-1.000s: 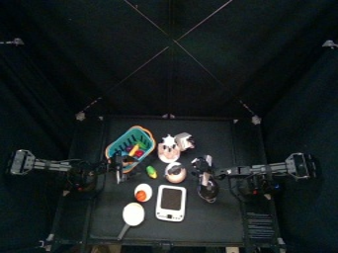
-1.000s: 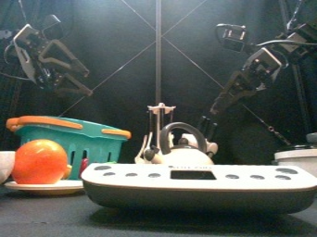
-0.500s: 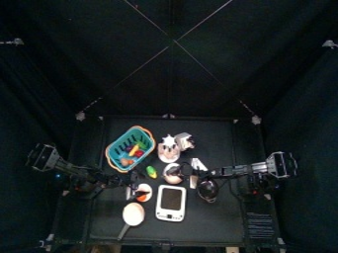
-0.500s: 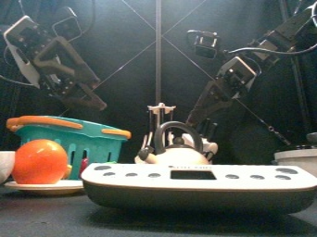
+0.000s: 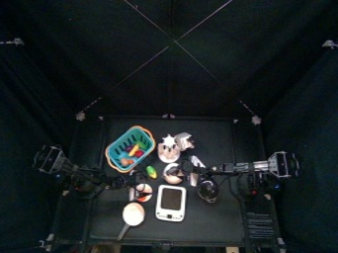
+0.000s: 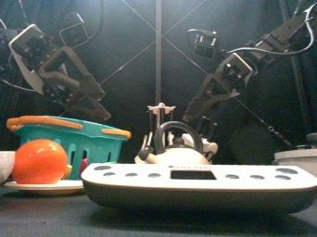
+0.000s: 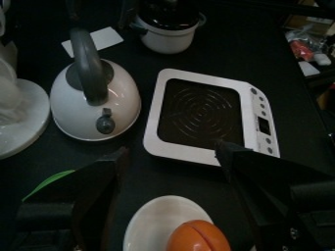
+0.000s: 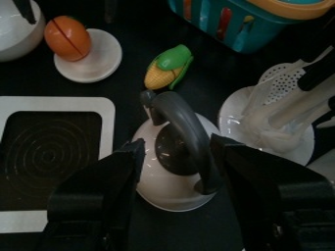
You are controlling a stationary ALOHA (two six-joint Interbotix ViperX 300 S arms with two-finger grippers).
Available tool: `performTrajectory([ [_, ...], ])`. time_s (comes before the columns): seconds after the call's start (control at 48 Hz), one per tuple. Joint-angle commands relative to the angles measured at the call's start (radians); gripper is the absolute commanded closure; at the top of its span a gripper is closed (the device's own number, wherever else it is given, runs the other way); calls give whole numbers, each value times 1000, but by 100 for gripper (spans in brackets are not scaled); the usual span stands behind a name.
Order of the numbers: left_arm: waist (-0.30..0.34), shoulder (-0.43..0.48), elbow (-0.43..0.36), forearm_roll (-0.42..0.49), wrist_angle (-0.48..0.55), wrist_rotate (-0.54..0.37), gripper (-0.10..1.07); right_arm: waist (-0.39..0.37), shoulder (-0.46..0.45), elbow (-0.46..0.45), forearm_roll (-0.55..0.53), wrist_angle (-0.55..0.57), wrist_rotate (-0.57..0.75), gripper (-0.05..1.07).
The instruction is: Grab kettle and place onto stove
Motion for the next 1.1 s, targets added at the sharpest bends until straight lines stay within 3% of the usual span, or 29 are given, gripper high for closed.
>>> performTrajectory([
  [0.0, 2, -3, -14, 2, -9, 0, -4, -23, 8, -23, -6, -5, 0, 12],
  [0.292, 2, -3, -11, 0, -9, -2, -4, -41, 46, -9, -14, -80, 0, 16],
  [0.583, 3, -3, -9, 0, -9, -2, -4, -43, 74, -12, -14, -97, 0, 39],
  [0.729, 3, -3, -9, 0, -11, -2, -4, -43, 40, -12, -14, -94, 0, 46],
  [1.083, 3, -3, -9, 0, -11, -2, -4, -8, -84, -11, 3, -94, 3, 46],
])
